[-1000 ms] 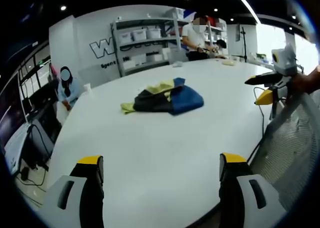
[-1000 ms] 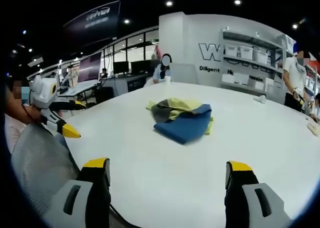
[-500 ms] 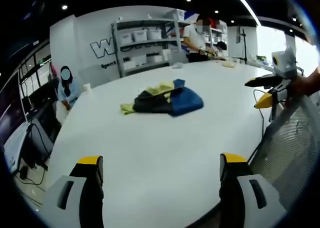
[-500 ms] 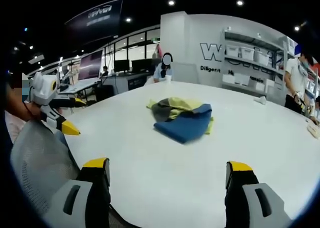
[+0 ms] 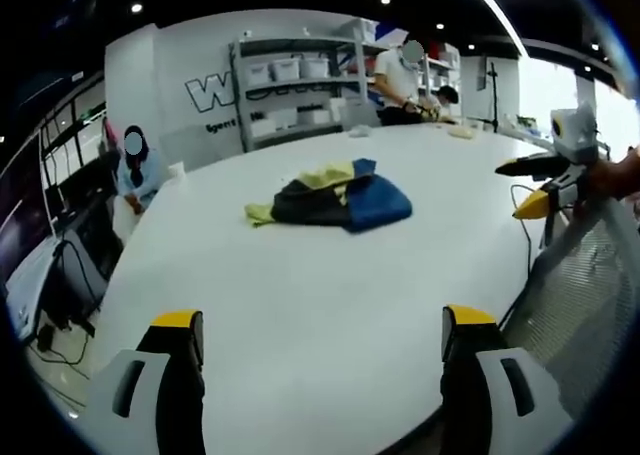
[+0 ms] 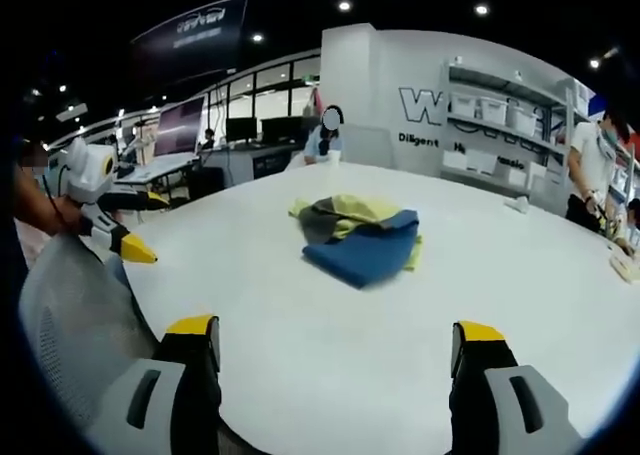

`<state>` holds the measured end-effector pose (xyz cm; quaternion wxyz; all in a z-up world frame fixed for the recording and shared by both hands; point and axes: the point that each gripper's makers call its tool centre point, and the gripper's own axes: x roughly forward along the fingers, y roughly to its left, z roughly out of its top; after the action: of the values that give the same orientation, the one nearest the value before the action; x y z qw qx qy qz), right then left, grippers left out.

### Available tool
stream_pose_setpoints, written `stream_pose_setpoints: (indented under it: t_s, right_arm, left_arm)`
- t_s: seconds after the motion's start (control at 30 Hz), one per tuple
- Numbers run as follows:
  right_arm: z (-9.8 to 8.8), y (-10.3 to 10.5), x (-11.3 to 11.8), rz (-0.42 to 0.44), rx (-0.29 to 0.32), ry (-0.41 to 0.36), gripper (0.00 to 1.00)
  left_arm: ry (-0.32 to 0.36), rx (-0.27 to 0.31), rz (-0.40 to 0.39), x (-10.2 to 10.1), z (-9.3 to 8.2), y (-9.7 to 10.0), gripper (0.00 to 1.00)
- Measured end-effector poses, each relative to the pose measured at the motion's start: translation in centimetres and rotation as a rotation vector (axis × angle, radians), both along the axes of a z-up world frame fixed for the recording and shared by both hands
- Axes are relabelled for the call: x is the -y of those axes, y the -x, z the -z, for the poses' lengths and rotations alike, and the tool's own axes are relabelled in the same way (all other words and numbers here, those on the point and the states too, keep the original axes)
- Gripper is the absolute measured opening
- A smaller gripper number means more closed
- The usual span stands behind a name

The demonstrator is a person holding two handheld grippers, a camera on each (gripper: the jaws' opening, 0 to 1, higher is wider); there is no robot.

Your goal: Fold the garment on the visible template until the final outline fits inside the template.

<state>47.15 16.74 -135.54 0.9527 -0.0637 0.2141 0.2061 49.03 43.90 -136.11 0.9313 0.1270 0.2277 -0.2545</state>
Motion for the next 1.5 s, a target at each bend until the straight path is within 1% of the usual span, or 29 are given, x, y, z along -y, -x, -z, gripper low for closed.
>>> stream_pose_setpoints:
  t_s: [0.03,0.1,0.17,0.27,0.47,0.57,0.77,0.83,0.9,0.93,1.1,1.17,1.33,1.43,1.5]
  right_arm:
    - [0.0,0.0,0.0,0.0,-0.002,0.001,0.95]
    - [0.1,0.0,0.1,0.0,-0.004,0.005,0.96]
    - [-0.2,-0.2,0.1,0.002,0.007,0.0,0.98]
    - [-0.2,-0.3,0.1,0.009,0.007,-0.005,0.99]
    - [-0.4,-0.3,0.2,0.009,0.008,0.0,0.99]
    - [-0.3,-0.2,0.3,-0.003,0.002,0.019,0.99]
    - [-0.5,-0.2,0.0,-0.023,-0.004,0.024,0.99]
    - [-0.9,-0.4,-0.1,-0.032,0.002,0.029,0.99]
    - [-1.1,-0.6,-0.1,-0.04,0.005,0.038,0.99]
    - [-1.2,-0.8,0.0,-0.042,0.006,0.048,0.98]
    - [-1.5,-1.3,0.0,-0.064,0.01,0.071,0.9]
    - [-1.6,-1.6,0.0,-0.065,0.011,0.076,0.88]
    - [-1.9,-2.4,0.2,-0.075,0.013,0.091,0.86]
    - [-1.9,-3.0,0.1,-0.1,0.016,0.125,0.83]
    - [-2.1,-3.4,0.0,-0.116,0.026,0.131,0.8]
  left_arm:
    - [-0.012,-0.001,0.011,0.2,0.1,0.1,0.99]
    - [-0.014,0.008,0.016,0.2,-0.1,0.0,0.99]
    - [-0.014,0.011,0.018,0.2,-0.2,0.0,0.99]
    - [-0.002,-0.006,0.012,-0.1,-0.1,-0.2,0.99]
    - [-0.005,-0.012,0.026,-0.3,-0.2,-0.5,0.99]
    - [-0.004,-0.013,0.043,-0.2,-0.3,-0.7,0.99]
    - [-0.01,-0.017,0.081,0.1,-0.3,-1.0,0.99]
    - [-0.018,-0.017,0.101,0.4,-0.4,-1.3,0.99]
    - [-0.044,-0.018,0.124,0.6,-0.3,-1.5,0.99]
    - [-0.059,-0.014,0.134,0.6,-0.2,-1.7,0.99]
    - [-0.056,-0.005,0.159,1.1,-0.7,-2.6,0.97]
    - [-0.06,0.009,0.18,1.5,-1.0,-3.0,0.97]
    - [-0.058,0.022,0.204,2.1,-1.5,-4.2,0.96]
    - [-0.06,0.033,0.222,2.5,-1.8,-4.9,0.96]
    - [-0.057,0.027,0.227,2.6,-1.8,-5.4,0.93]
